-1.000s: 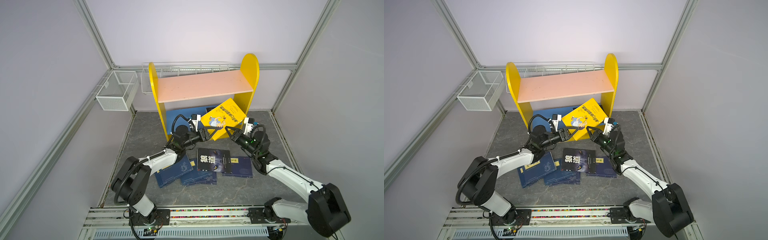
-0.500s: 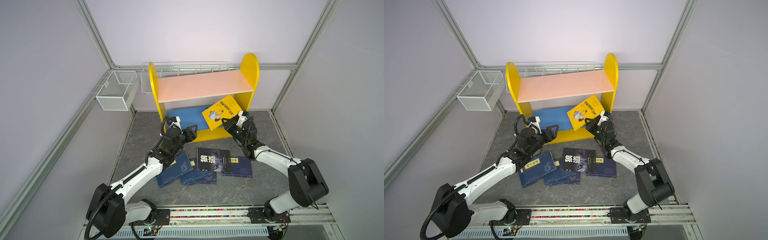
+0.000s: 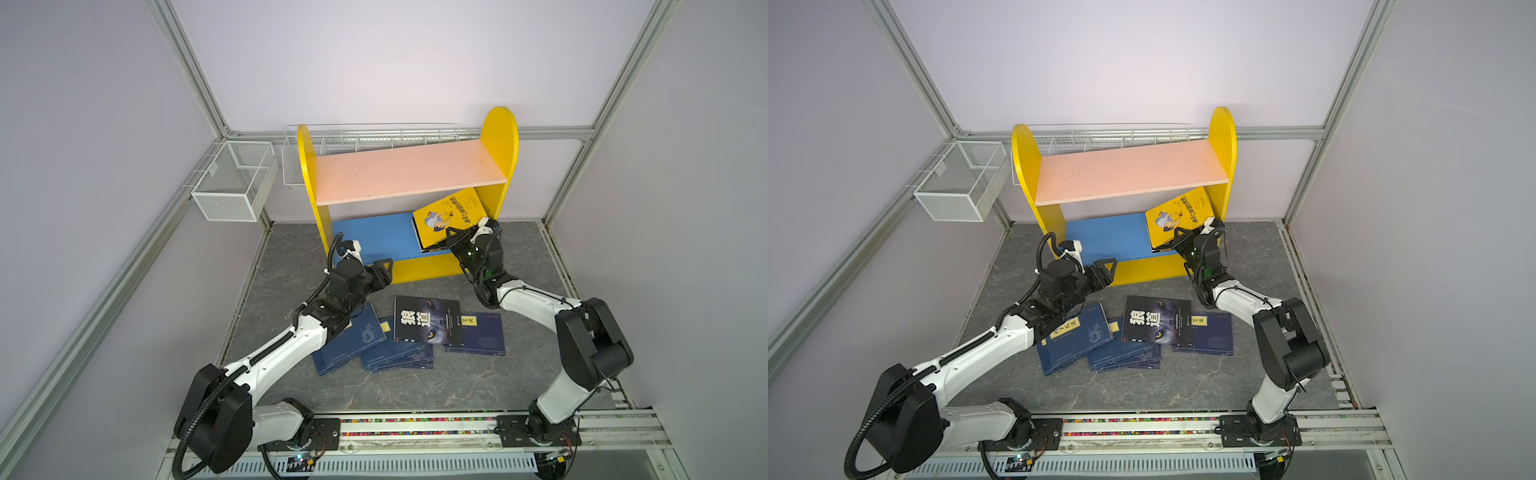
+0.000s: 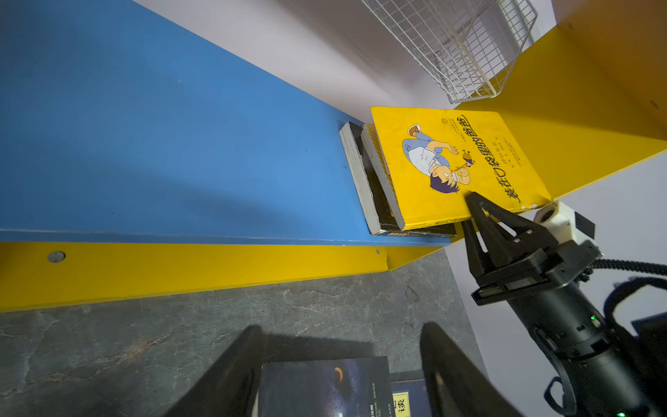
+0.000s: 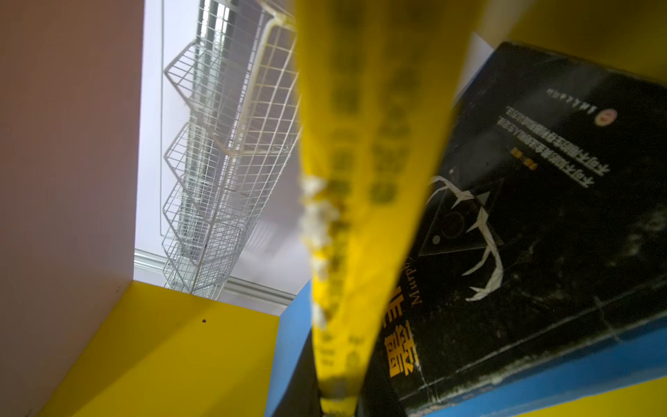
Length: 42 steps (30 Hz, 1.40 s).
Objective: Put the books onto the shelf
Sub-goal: 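Lower the yellow book onto the blue shelf beside the black book with both grippers, then press the yellow book flat on the black book with both grippers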
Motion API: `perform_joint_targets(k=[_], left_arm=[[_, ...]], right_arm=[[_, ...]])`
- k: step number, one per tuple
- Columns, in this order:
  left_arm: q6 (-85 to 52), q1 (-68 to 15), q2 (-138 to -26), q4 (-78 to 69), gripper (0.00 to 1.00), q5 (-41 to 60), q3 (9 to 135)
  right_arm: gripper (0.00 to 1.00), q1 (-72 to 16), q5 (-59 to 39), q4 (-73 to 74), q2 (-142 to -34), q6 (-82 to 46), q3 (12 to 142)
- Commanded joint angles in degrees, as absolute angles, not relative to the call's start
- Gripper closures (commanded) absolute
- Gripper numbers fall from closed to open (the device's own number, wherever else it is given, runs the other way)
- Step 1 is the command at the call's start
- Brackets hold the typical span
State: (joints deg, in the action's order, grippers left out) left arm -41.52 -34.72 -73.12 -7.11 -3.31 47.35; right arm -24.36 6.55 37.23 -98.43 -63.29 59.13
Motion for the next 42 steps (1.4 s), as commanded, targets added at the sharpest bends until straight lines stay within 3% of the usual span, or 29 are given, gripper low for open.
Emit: perform_joint_targets(k=[1, 8, 9, 11, 14, 23, 31, 33, 37, 42], left_arm=[[-41.66, -34.63, -74.46, -5.89, 0.31, -3.14, 48.58], [-41.79, -35.09, -75.81, -5.8, 0.31, -2.3, 49.06], [-41.69, -35.07, -76.14, -5.74, 0.31, -2.05, 49.33], [-41.58, -35.07, -76.87, -4.97, 0.31, -1.54, 50.2], [-41.31, -35.07, -78.16, -4.44, 0.31, -0.96, 51.67], [-38.85, -35.25, -84.47, -2.35, 0.31, 0.0, 59.74], [-34.13, -35.33, -97.27, 2.09, 0.32, 0.1, 75.23], [-33.44, -35.32, -100.73, 2.02, 0.32, 0.0, 78.38], [-32.37, -35.11, -107.58, 3.07, 0.34, -1.07, 84.93], [-31.64, -34.72, -112.61, -0.61, 0.37, -1.21, 88.22]], right_arm=[[0.85, -23.97, 8.11, 42.89, -99.86, -67.13, 60.99], [0.8, -23.87, 6.44, 43.59, -100.58, -69.77, 60.0], [0.72, -23.86, 6.57, 42.67, -100.14, -70.15, 59.73], [0.45, -23.82, 7.16, 40.54, -98.86, -71.43, 59.17], [0.29, -23.2, 4.49, 33.77, -97.34, -72.77, 60.69], [0.17, -21.22, -0.43, 12.71, -93.5, -69.6, 65.64], [0.28, -20.77, -0.84, 3.94, -84.26, -59.44, 60.66], [0.37, -20.78, -0.01, 1.29, -82.04, -55.47, 59.92], [0.68, -20.78, 0.84, -6.77, -79.83, -46.38, 61.57], [0.86, -20.69, -4.84, -12.31, -83.79, -40.1, 65.5]])
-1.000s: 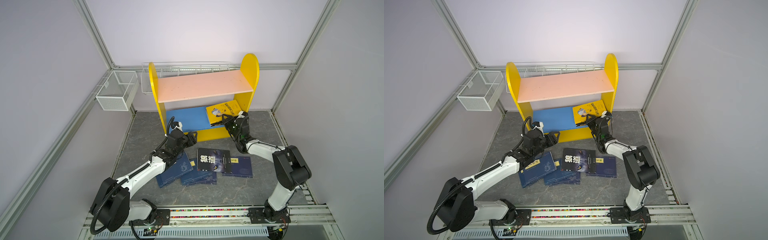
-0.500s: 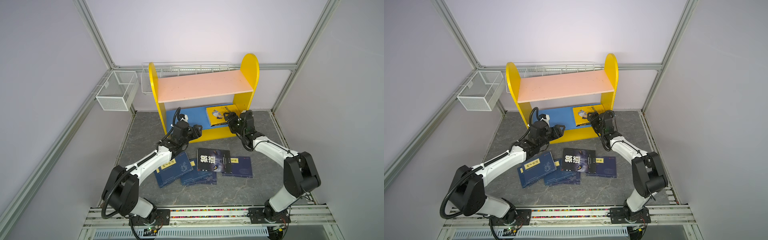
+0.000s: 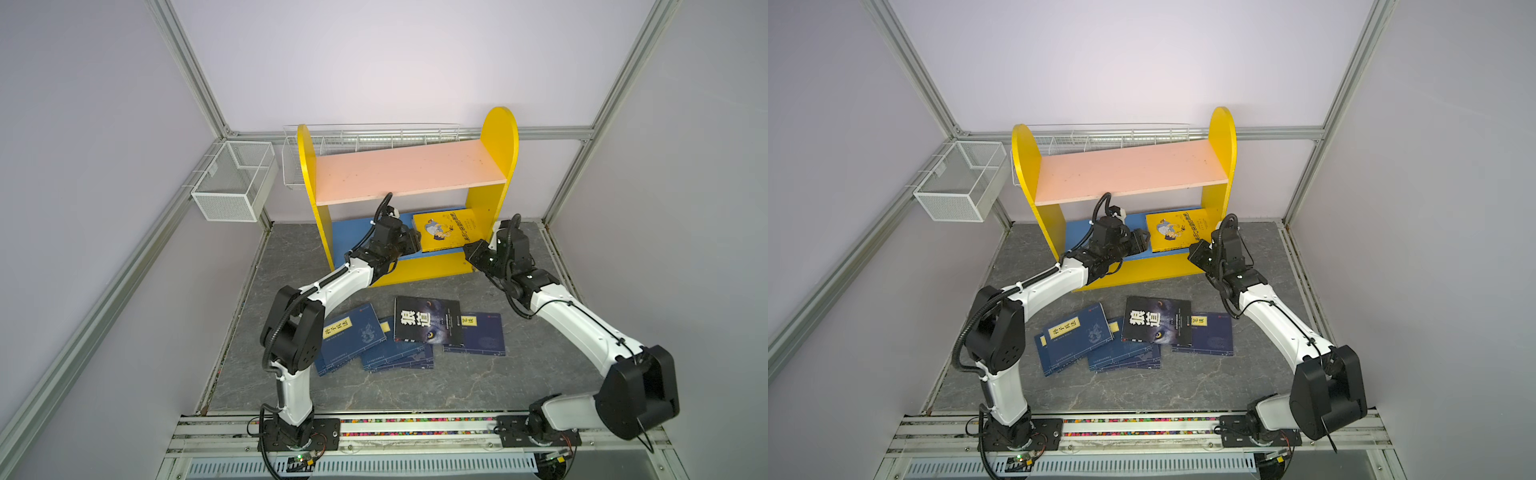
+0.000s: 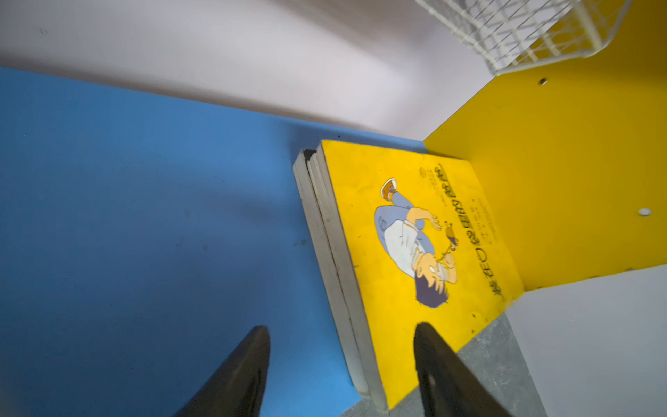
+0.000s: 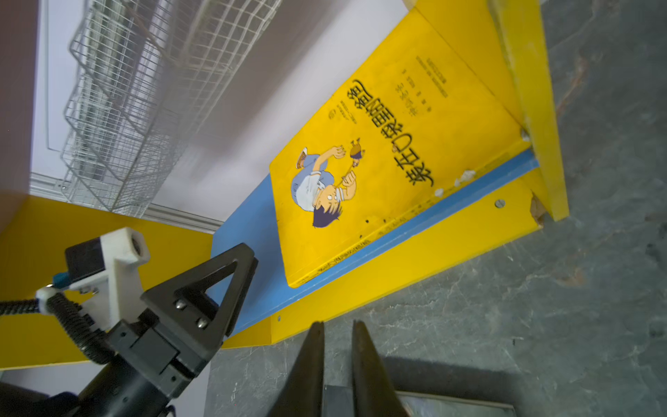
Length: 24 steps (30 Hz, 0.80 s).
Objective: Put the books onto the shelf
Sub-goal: 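Press the yellow book flat on the black book with both grippers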
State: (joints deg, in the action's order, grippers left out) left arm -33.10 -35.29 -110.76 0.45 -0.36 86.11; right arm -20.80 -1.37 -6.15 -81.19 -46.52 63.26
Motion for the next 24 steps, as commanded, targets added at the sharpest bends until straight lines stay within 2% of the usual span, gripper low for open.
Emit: perform_joint_targets(k=[1, 12, 24], left_arm=[[-31.9, -34.56, -113.26, -1.81, 0.38, -1.15, 88.46], [-33.99, -32.87, -119.27, -12.6, 0.37, 6.74, 91.11], [-32.63, -32.34, -122.97, -10.81, 0.38, 7.36, 96.28]], right_arm=[[0.87, -20.77, -6.73, -12.97, -85.44, -39.3, 66.8], [0.91, -22.06, -10.46, -10.01, -96.5, -38.55, 72.83], [0.92, -21.29, -12.17, -7.33, -100.63, -38.51, 75.94]])
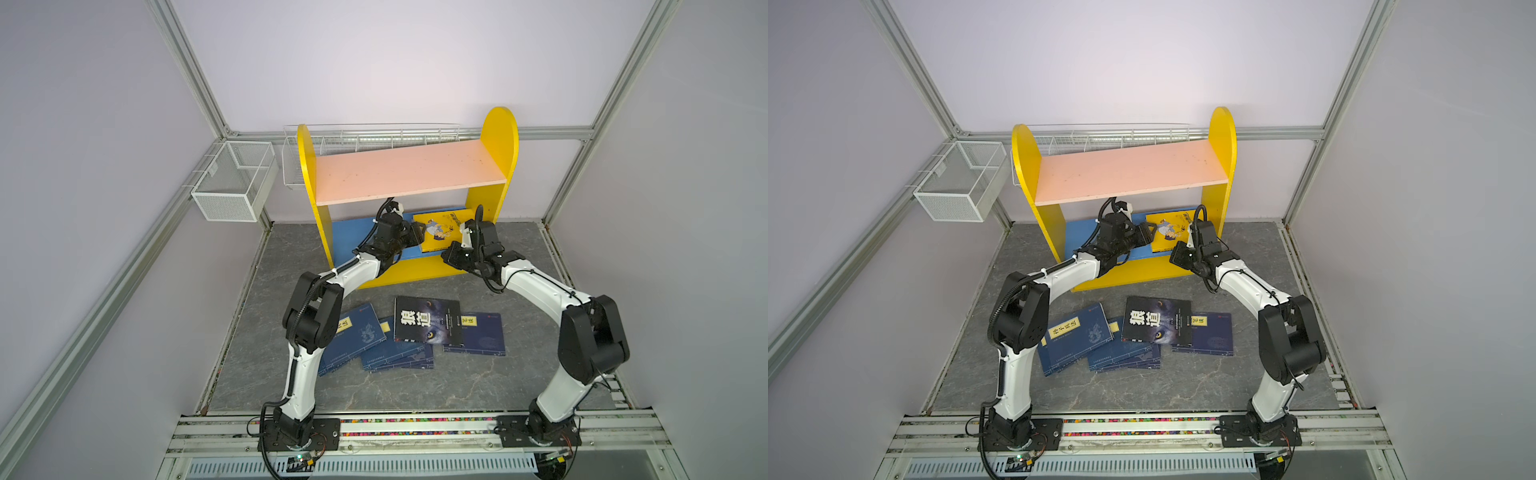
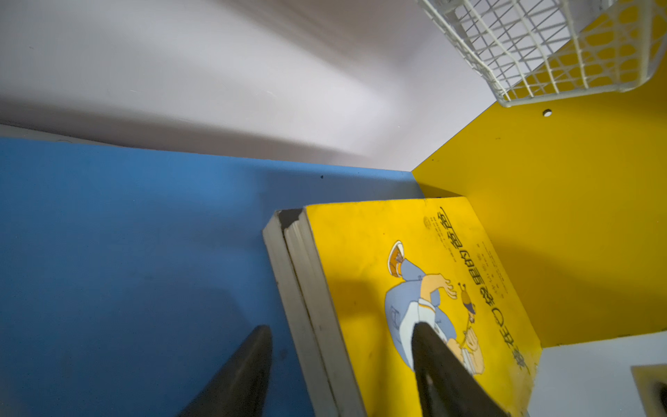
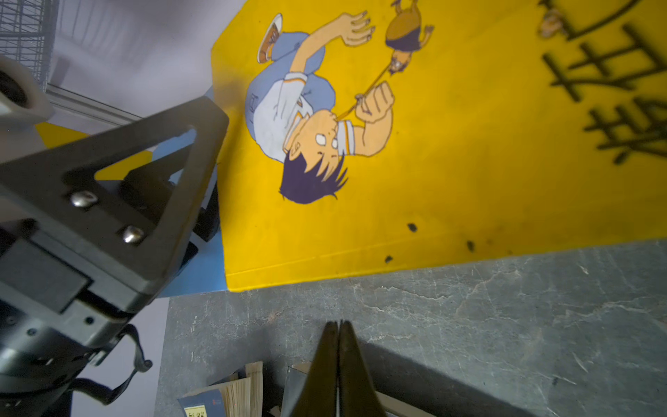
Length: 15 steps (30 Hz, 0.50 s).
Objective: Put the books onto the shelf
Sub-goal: 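Press the yellow book flat on the black book with both grippers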
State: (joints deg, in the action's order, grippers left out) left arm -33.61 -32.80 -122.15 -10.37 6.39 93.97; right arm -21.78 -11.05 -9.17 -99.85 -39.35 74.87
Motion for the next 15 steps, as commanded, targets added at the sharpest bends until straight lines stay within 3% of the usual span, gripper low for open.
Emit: perform_joint_targets(k=[1, 15], left_arm=[[-32.61, -32.34, -123.25, -10.82, 0.38, 7.37, 96.67], [-33.16, -32.17, -126.28, -11.7, 0.38, 10.43, 99.88]], right_arm=[[0.92, -21.13, -12.12, -7.12, -100.72, -38.67, 75.94], [0.93, -19.21, -13.08, -4.94, -103.13, -37.98, 78.34]])
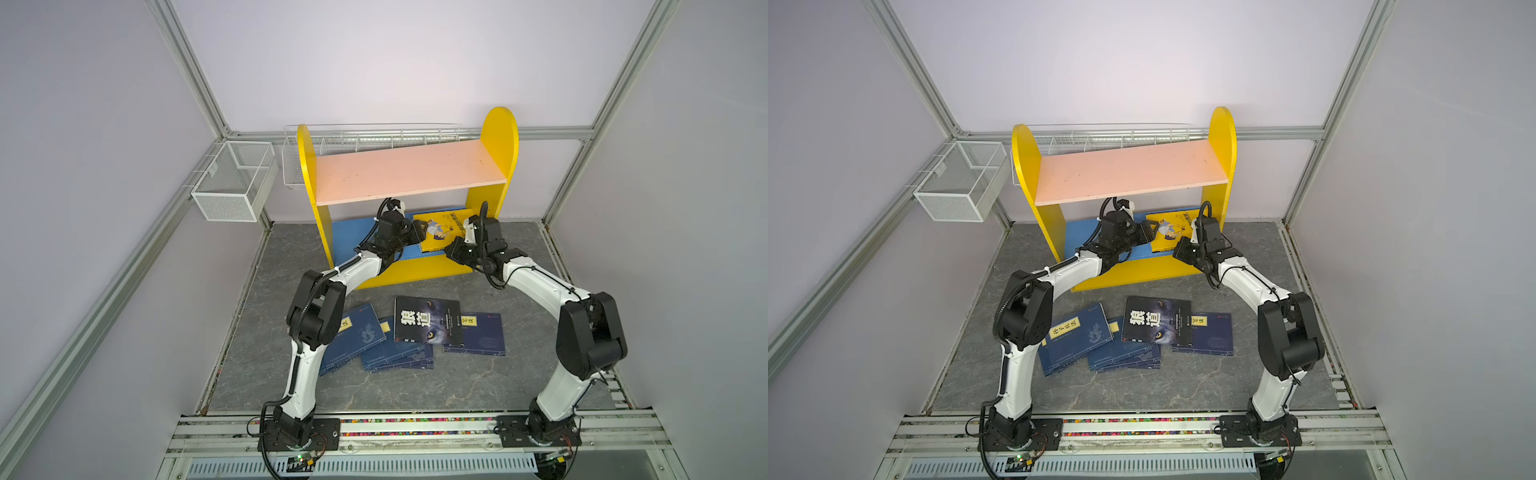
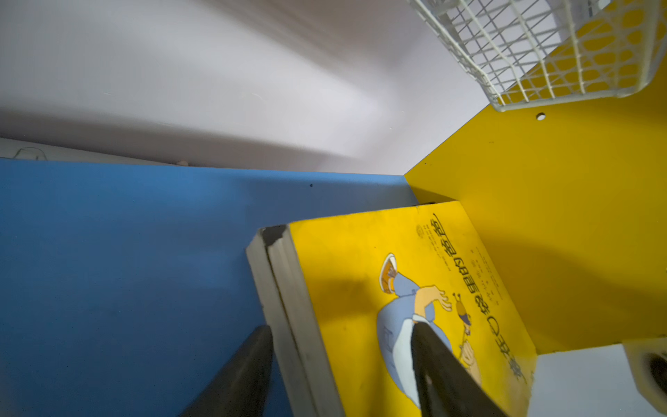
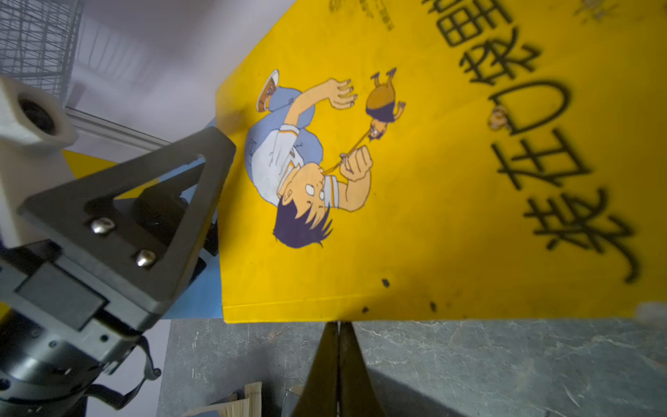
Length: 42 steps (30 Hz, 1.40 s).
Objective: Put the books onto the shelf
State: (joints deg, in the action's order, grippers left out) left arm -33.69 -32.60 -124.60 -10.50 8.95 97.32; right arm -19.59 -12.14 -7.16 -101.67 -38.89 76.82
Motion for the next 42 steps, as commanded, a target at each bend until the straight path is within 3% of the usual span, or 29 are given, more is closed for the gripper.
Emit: perform_joint_targets(k=[1, 12, 21, 33, 37, 41, 42], left_arm=[[-33.05, -32.17, -126.47, -11.68, 0.38, 10.56, 100.17], [-35.5, -32.23, -127.77, -12.99, 0.44, 14.31, 101.8], [-35.69, -34.94, -129.25, -11.23, 0.44, 12.15, 103.92], [-34.91, -36.64, -127.67, -8.72, 0.4, 10.76, 104.07], [-33.49, -37.25, -122.2, -8.97, 0.31, 8.41, 97.84], [-31.53, -37.72, -113.74, -10.13, 0.26, 5.23, 89.37], [-31.19, -37.71, -111.68, -10.15, 0.25, 4.2, 87.52]], right_arm=[[0.93, -19.14, -13.04, -5.03, -103.42, -38.11, 78.61], [0.93, -18.24, -9.84, -4.81, -99.69, -40.08, 74.65], [0.93, -16.95, 2.31, -2.41, -85.05, -43.13, 61.91], [0.9, -16.36, 17.75, -12.8, -69.44, -38.2, 53.86], [0.78, -16.73, 12.46, -13.29, -66.98, -34.86, 51.08], [0.44, -20.74, 0.73, -13.21, -64.74, -26.97, 46.09], [0.4, -21.87, -0.76, -14.11, -64.48, -25.58, 45.53]])
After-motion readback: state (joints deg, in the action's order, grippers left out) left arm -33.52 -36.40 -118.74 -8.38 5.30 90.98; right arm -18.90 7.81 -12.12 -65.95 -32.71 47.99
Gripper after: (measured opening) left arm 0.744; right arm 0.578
